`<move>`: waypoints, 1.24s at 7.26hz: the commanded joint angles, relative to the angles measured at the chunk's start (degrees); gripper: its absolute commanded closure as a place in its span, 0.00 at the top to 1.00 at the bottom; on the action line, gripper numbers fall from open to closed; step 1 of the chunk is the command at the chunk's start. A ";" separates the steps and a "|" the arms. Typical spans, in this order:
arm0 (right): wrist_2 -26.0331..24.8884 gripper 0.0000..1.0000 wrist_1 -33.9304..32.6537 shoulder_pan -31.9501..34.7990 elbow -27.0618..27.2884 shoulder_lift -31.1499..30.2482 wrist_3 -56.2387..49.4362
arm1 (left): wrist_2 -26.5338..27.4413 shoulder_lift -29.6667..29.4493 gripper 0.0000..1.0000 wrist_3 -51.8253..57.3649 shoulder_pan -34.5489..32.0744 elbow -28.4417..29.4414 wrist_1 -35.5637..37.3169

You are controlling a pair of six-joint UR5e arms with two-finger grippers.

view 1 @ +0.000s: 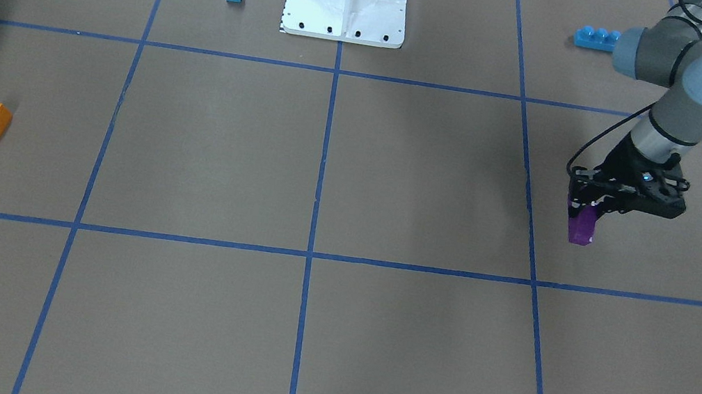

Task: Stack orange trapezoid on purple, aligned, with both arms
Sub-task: 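Carry the purple block with the left gripper to the table center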

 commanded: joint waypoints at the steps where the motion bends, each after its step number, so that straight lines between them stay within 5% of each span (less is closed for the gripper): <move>1: -0.14 1.00 0.00 0.00 -0.09 -0.12 0.09 | 0.83 -12.37 0.00 -4.40 7.23 0.20 10.90; 4: -0.14 1.00 0.00 0.00 -0.09 -0.12 0.18 | 7.42 -22.77 0.00 -12.13 16.38 2.56 18.33; 6: -0.14 1.00 0.00 0.00 -0.09 -0.12 0.18 | 12.23 -31.89 0.00 -16.27 20.60 11.76 18.25; 9: -0.06 1.00 0.00 0.00 -0.18 -0.12 0.18 | 12.70 -34.75 0.00 -17.43 22.21 15.76 17.90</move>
